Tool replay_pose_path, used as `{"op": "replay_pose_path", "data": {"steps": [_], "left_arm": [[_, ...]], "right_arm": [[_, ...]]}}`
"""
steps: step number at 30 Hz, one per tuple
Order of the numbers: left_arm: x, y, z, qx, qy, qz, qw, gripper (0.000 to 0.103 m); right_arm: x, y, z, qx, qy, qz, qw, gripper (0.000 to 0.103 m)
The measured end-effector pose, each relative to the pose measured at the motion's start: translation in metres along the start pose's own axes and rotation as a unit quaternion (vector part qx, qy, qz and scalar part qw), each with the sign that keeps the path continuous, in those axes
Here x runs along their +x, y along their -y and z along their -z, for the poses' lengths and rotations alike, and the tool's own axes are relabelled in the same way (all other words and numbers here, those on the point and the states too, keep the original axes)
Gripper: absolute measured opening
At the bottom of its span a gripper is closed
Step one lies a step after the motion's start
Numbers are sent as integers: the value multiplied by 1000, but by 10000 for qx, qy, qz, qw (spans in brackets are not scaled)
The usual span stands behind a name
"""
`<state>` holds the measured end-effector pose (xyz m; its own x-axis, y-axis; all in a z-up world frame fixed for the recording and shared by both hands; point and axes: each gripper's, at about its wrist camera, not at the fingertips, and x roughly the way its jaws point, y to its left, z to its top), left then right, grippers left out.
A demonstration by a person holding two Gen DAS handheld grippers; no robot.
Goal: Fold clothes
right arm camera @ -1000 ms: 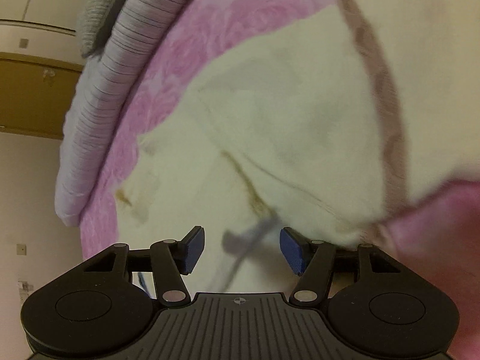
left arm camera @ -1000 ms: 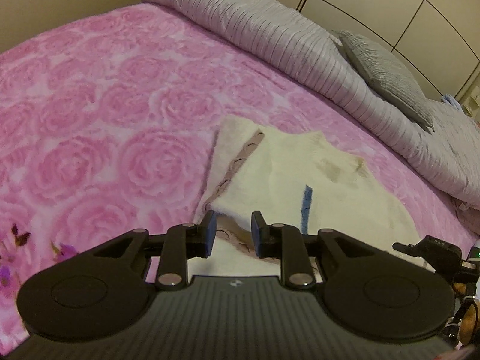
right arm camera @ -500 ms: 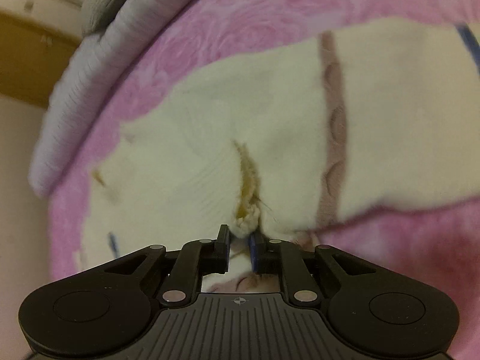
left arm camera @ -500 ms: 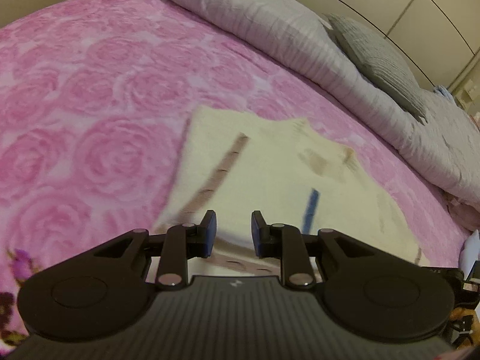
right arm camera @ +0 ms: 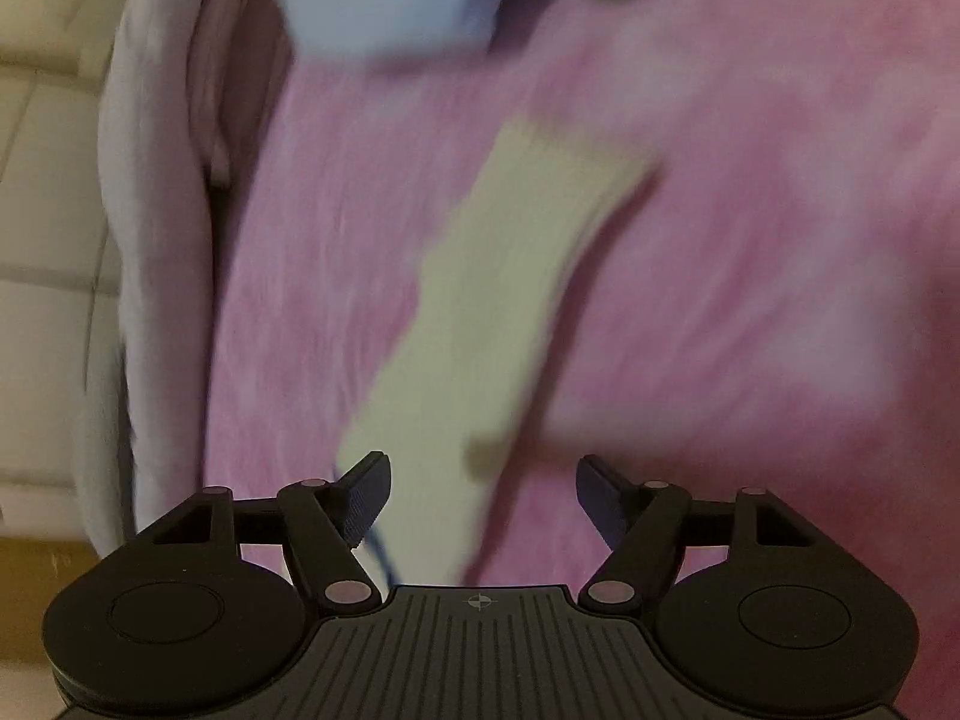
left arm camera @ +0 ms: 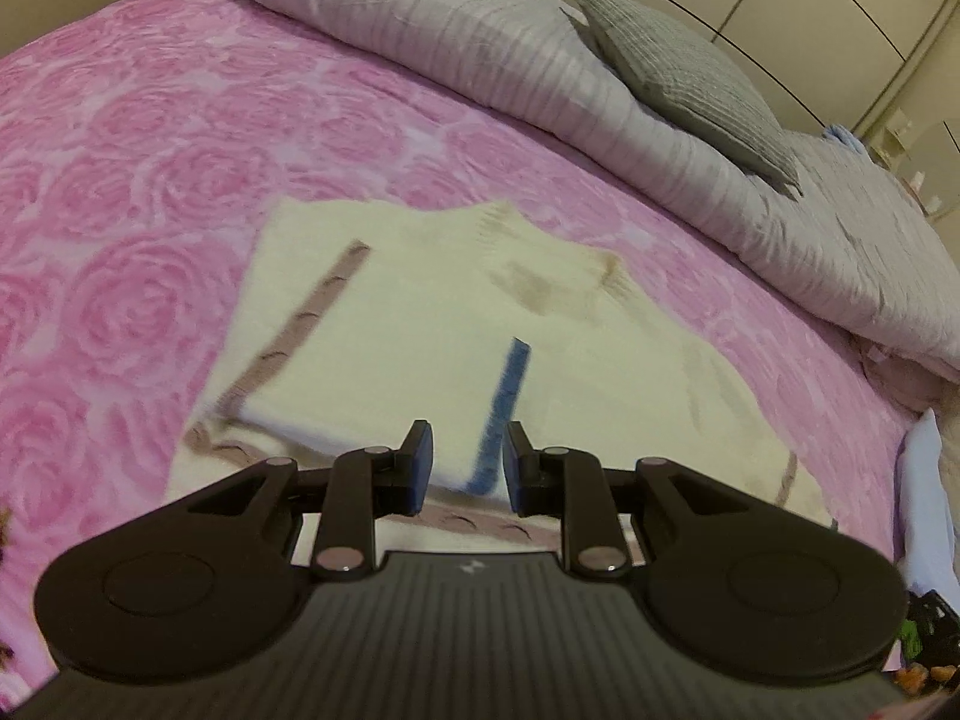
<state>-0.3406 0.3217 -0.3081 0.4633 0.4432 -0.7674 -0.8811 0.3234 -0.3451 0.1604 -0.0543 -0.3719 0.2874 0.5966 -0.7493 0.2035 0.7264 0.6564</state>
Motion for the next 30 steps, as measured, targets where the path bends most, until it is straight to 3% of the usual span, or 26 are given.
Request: {"op": "replay_pose_path", "data": {"steps": [3,6,7,8,9,12,15,17,20,23,25,26,28,30], "left_arm": [[-3,8,2,57,21,56,10000,19],[-10,10,2,69,83,104,9999,19],[-12,11,2,72,104,120,9998,19],[-15,10,2,61,114,126,9998,19],[-17,8,2,29,113,131,9998,19],[-28,-1,2,-61,106,144,9998,19],[-42,-13,1,-95,109,129,9998,19],[-52,-25,0,-150,105,116,9998,19],[-63,-44,1,-269,88,121,9995,19],[-71,-61,4,-368,61,208,9991,19],[-73,-71,8,-447,-18,245,9987,19],[-72,-75,11,-504,-71,257,9984,19],[-69,-80,17,-596,-193,331,9975,20],[-63,-82,24,-657,-299,461,9963,25]], "right_arm": [[-6,11,-19,46,222,34,9997,72],[3,9,-25,-101,179,119,9997,71],[5,6,-27,-183,153,162,9996,61],[8,4,-29,-264,128,205,9994,22],[10,2,-30,-346,103,247,9990,10],[-1,-38,-11,-1402,386,370,9887,8],[-11,-78,9,-2455,672,489,9658,8],[-28,-125,49,-3598,888,260,9284,8],[-47,-185,138,-5126,898,-503,8524,8],[-58,-221,247,-6111,284,-1494,7768,8],[-44,-231,310,-6538,-559,-1703,7352,14],[-34,-228,336,-6682,-940,-1530,7219,36],[-16,-216,382,-6915,-1575,-1152,6955,58],[-10,-196,396,-6931,-1832,-914,6911,58]]}}
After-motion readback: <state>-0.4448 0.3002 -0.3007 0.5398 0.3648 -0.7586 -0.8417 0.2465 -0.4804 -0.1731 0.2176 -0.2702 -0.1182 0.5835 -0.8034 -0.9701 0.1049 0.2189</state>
